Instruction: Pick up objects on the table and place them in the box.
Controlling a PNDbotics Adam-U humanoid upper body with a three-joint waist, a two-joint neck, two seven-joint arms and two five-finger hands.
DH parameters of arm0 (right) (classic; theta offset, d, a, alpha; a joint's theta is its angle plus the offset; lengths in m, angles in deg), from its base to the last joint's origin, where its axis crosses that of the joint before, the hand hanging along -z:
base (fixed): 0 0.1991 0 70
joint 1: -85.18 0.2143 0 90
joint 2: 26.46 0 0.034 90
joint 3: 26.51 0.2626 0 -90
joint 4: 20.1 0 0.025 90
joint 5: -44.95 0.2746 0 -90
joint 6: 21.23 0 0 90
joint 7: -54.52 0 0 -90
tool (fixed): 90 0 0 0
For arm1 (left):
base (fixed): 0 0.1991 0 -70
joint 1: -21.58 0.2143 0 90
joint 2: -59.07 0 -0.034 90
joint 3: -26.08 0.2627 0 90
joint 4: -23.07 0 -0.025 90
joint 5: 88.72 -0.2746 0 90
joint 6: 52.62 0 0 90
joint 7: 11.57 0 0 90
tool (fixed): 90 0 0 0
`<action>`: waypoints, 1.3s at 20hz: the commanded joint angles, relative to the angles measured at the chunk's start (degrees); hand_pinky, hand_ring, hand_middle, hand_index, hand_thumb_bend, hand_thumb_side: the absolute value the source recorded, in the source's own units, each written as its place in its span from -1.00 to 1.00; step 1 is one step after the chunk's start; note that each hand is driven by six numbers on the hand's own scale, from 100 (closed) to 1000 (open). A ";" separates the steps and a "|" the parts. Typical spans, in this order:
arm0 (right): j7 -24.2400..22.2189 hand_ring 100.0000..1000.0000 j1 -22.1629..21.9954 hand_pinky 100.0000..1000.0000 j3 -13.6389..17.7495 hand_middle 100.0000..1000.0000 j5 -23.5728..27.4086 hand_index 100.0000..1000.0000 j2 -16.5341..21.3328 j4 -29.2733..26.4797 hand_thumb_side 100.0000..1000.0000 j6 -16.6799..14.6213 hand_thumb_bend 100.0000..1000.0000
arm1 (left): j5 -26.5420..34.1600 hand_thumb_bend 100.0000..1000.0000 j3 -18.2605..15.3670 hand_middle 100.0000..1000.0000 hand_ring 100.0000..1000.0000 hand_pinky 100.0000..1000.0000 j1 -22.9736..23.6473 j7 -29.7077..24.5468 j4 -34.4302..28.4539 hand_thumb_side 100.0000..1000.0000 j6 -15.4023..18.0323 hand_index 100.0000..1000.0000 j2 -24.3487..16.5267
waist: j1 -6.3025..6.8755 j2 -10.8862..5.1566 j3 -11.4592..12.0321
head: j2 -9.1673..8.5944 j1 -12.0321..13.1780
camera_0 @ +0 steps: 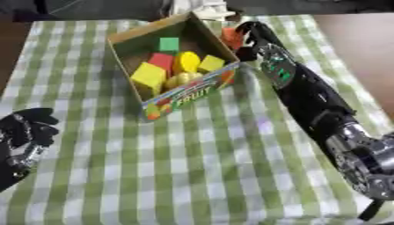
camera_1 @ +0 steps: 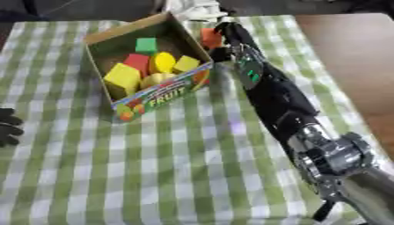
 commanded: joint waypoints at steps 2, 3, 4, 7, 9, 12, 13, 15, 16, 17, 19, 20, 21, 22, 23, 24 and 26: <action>4.32 0.13 0.08 0.16 0.79 -0.07 -0.53 0.27 0.88 1.22 -1.00 3.12 -0.81 | 0.16 -0.76 -0.15 0.28 0.29 0.19 -0.71 -0.08 -1.19 0.04 0.00 0.62 -0.57 | -0.07 -0.84 -0.11 | 0.26 0.42; 5.11 0.11 -0.08 0.14 0.90 -0.10 -0.12 0.24 1.03 1.42 -1.00 3.54 -0.83 | 0.16 -0.76 -0.17 0.28 0.29 0.19 -0.70 -0.06 -1.19 0.04 -0.01 0.62 -0.57 | -0.10 -0.88 -0.20 | 0.26 0.49; 5.99 0.09 -0.24 0.13 1.05 -0.13 0.42 0.21 1.23 1.51 -1.00 3.83 -0.85 | 0.14 -0.76 -0.19 0.28 0.29 0.19 -0.69 -0.05 -1.18 0.04 -0.02 0.62 -0.58 | -0.13 -0.93 -0.33 | 0.26 0.58; 8.43 0.07 -0.72 0.12 1.22 -0.16 2.58 0.18 1.90 1.12 -1.00 3.97 -0.88 | 0.11 -0.76 -0.27 0.28 0.29 0.19 -0.60 0.01 -1.15 0.04 -0.06 0.62 -0.60 | -0.19 -1.10 -0.78 | 0.26 0.80; 9.18 0.07 -1.03 0.12 1.02 -0.17 4.20 0.17 2.43 0.34 -1.00 3.50 -0.88 | 0.07 -0.76 -0.35 0.28 0.29 0.19 -0.54 0.10 -1.12 0.04 -0.10 0.62 -0.62 | -0.23 -1.26 -1.16 | 0.26 0.98; 8.91 0.08 -1.45 0.13 0.49 -0.18 6.33 0.17 3.39 -1.59 -1.00 2.34 -0.89 | 0.01 -0.76 -0.43 0.28 0.29 0.19 -0.37 0.21 -1.07 0.04 -0.14 0.62 -0.64 | -0.27 -1.57 -1.91 | 0.26 1.16; 8.60 0.08 -1.58 0.13 0.30 -0.18 6.90 0.17 3.71 -2.31 -1.00 2.01 -0.89 | -0.01 -0.76 -0.45 0.28 0.29 0.19 -0.32 0.23 -1.05 0.04 -0.15 0.62 -0.65 | -0.30 -1.65 -2.10 | 0.26 1.22; 8.04 0.08 -1.69 0.13 -0.10 -0.18 7.60 0.17 4.14 -3.87 -1.00 1.48 -0.90 | -0.04 -0.76 -0.48 0.28 0.29 0.18 -0.14 0.26 -0.99 0.04 -0.17 0.62 -0.66 | -0.31 -1.92 -2.59 | 0.26 1.37; 7.81 0.08 -1.70 0.13 -0.25 -0.18 7.82 0.16 4.27 -4.61 -1.00 1.27 -0.90 | -0.04 -0.76 -0.49 0.28 0.29 0.18 -0.09 0.27 -0.98 0.04 -0.18 0.62 -0.66 | -0.33 -2.02 -2.79 | 0.26 1.39; 7.55 0.08 -1.74 0.13 -0.43 -0.18 8.07 0.17 4.41 -5.51 -1.00 1.00 -0.90 | -0.05 -0.76 -0.50 0.28 0.29 0.18 -0.03 0.27 -0.96 0.04 -0.18 0.62 -0.65 | -0.32 -2.14 -3.03 | 0.26 1.44; 6.96 0.08 -1.82 0.14 -0.85 -0.18 8.51 0.16 4.77 -7.28 -1.00 0.51 -0.90 | -0.04 -0.76 -0.52 0.28 0.29 0.18 0.09 0.27 -0.91 0.04 -0.19 0.62 -0.68 | -0.34 -2.31 -3.40 | 0.26 1.53; 6.64 0.08 -1.86 0.14 -1.08 -0.19 8.70 0.16 4.94 -8.18 -1.00 0.29 -0.90 | -0.03 -0.77 -0.54 0.28 0.29 0.18 0.16 0.28 -0.88 0.04 -0.20 0.62 -0.70 | -0.34 -2.43 -3.57 | 0.26 1.53; 6.27 0.08 -1.90 0.14 -1.33 -0.19 8.95 0.16 5.11 -9.14 -1.00 0.06 -0.90 | -0.02 -0.77 -0.57 0.28 0.29 0.18 0.23 0.31 -0.86 0.04 -0.21 0.62 -0.72 | -0.34 -2.53 -3.72 | 0.26 1.54; 5.83 0.08 -1.90 0.14 -1.66 -0.19 9.22 0.16 5.28 -10.19 -1.00 -0.20 -0.91 | -0.01 -0.77 -0.60 0.28 0.29 0.18 0.29 0.34 -0.83 0.04 -0.22 0.62 -0.73 | -0.34 -2.65 -3.88 | 0.26 1.57; 5.35 0.08 -1.93 0.14 -2.02 -0.19 9.45 0.16 5.42 -11.21 -1.00 -0.41 -0.92 | 0.02 -0.77 -0.62 0.28 0.29 0.18 0.37 0.35 -0.80 0.04 -0.23 0.62 -0.73 | -0.33 -2.77 -4.02 | 0.26 1.62; 4.83 0.08 -1.92 0.14 -2.41 -0.19 9.67 0.16 5.54 -12.26 -1.00 -0.63 -0.92 | 0.05 -0.77 -0.63 0.28 0.29 0.18 0.43 0.35 -0.77 0.04 -0.23 0.62 -0.74 | -0.32 -2.87 -4.15 | 0.26 1.64; 3.65 0.07 -1.90 0.14 -3.34 -0.19 10.17 0.15 5.69 -14.54 -1.00 -1.12 -0.93 | 0.09 -0.77 -0.63 0.28 0.29 0.18 0.54 0.34 -0.71 0.04 -0.24 0.62 -0.75 | -0.30 -3.08 -4.40 | 0.26 1.61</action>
